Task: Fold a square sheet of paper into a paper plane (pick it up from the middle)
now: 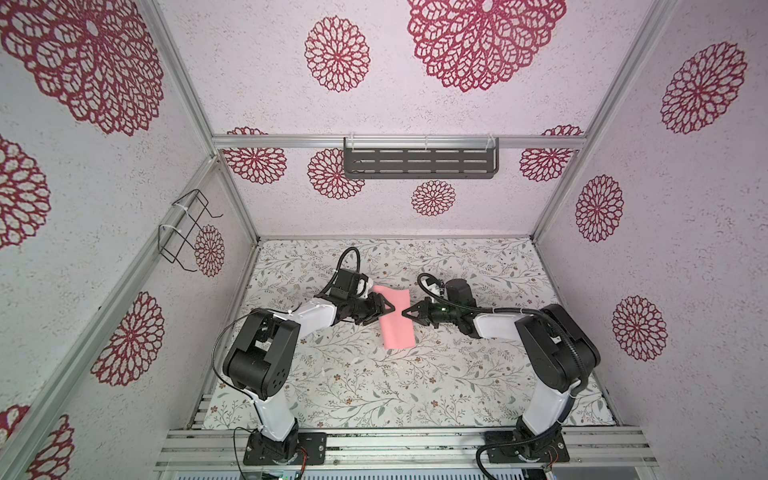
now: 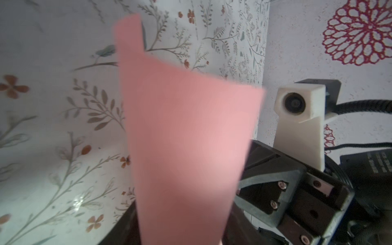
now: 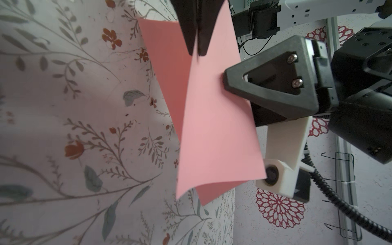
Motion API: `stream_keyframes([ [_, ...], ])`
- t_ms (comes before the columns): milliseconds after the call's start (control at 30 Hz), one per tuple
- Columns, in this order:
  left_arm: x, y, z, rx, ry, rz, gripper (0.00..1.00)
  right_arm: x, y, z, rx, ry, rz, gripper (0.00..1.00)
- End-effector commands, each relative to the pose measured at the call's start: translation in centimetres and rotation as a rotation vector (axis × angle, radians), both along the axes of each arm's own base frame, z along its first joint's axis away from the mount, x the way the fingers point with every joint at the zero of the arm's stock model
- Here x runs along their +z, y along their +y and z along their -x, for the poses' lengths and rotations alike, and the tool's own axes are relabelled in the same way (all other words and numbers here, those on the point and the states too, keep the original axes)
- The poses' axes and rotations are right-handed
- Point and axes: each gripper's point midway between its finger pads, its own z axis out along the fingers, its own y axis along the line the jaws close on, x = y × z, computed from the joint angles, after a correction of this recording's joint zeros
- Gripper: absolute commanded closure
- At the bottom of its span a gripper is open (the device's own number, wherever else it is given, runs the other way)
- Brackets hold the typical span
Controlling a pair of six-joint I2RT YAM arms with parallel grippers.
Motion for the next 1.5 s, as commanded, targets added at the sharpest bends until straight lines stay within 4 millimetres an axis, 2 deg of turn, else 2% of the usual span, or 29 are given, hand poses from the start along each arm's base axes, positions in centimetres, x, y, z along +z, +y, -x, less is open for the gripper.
stream_keyframes([
  [0,-2.3,1.8,0.0,0.046,0.022,-0.084,0.40,0.8,0.7,-1.1,-0.035,-0.028,-0.027,0.95],
  [233,-2.9,4.7,0.2,0.128,0.023,-0.202,0.24,-0.4,2.1,-1.5,-0.003,-0.039,0.024,0.95],
  [300,-2.8,5.4,0.3,0.158,0.019,-0.218,0.14,-0.6,2.6,-1.6,0.017,-0.044,0.039,0.95],
  [533,-1.8,8.1,0.6,0.289,-0.016,-0.265,0.08,-1.4,4.3,-2.0,0.078,-0.068,0.097,0.94],
  [733,-2.0,8.9,1.1,0.330,-0.002,-0.245,0.12,-1.6,6.1,-2.2,0.124,-0.083,0.113,0.94],
  [933,-3.0,9.6,1.2,0.361,0.041,-0.286,0.19,-2.7,7.8,-2.2,0.186,-0.086,0.148,0.93],
  [1333,-4.3,9.2,0.7,0.345,0.095,-0.310,0.36,-3.6,9.6,-2.9,0.235,-0.092,0.179,0.92],
  [1467,-5.1,9.7,0.9,0.352,0.126,-0.352,0.43,-3.6,9.9,-3.1,0.242,-0.093,0.177,0.91],
])
